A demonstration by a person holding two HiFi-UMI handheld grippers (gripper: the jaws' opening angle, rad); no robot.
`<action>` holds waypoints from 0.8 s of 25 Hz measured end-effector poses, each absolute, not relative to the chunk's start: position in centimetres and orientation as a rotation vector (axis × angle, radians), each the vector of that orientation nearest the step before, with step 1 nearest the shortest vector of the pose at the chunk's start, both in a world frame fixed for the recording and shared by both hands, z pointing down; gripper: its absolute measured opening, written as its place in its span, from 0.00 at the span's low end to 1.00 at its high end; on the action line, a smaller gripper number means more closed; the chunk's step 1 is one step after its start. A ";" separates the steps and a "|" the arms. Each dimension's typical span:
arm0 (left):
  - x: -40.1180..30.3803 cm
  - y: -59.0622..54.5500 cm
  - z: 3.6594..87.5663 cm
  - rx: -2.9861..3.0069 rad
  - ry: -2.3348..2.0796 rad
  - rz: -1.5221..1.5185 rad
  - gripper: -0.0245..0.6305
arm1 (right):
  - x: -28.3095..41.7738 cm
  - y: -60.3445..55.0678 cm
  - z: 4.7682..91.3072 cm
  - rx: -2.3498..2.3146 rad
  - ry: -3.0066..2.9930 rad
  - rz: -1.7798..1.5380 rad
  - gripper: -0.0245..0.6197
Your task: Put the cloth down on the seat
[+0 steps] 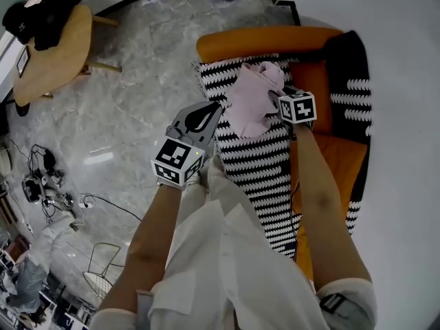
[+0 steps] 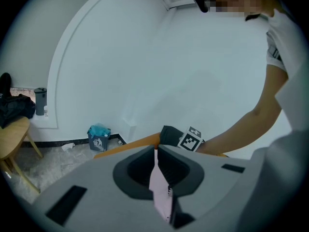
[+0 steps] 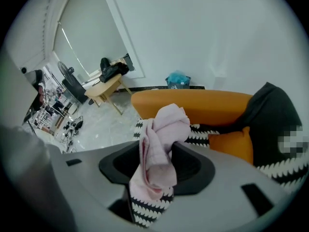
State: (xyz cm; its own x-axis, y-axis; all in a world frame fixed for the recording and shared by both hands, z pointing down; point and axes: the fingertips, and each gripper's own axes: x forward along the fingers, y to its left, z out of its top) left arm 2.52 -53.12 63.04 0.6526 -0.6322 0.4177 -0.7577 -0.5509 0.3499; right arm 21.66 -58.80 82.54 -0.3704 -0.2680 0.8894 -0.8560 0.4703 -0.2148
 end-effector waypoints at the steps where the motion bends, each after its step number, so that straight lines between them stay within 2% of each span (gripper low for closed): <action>1: 2.7 -53.1 62.9 2.370 -1.077 0.333 0.08 | 22.3 -58.6 82.5 0.954 -1.856 0.871 0.37; 7: 3.3 -53.0 62.2 2.391 -1.084 0.327 0.08 | 25.9 -57.8 81.3 1.047 -1.800 0.846 0.39; 15: 3.5 -53.0 60.3 2.415 -1.098 0.322 0.09 | 25.0 -57.1 74.9 1.164 -1.960 0.798 0.38; 20: 2.9 -52.5 58.4 2.432 -1.145 0.318 0.09 | 23.8 -56.0 69.1 1.281 -2.087 0.668 0.31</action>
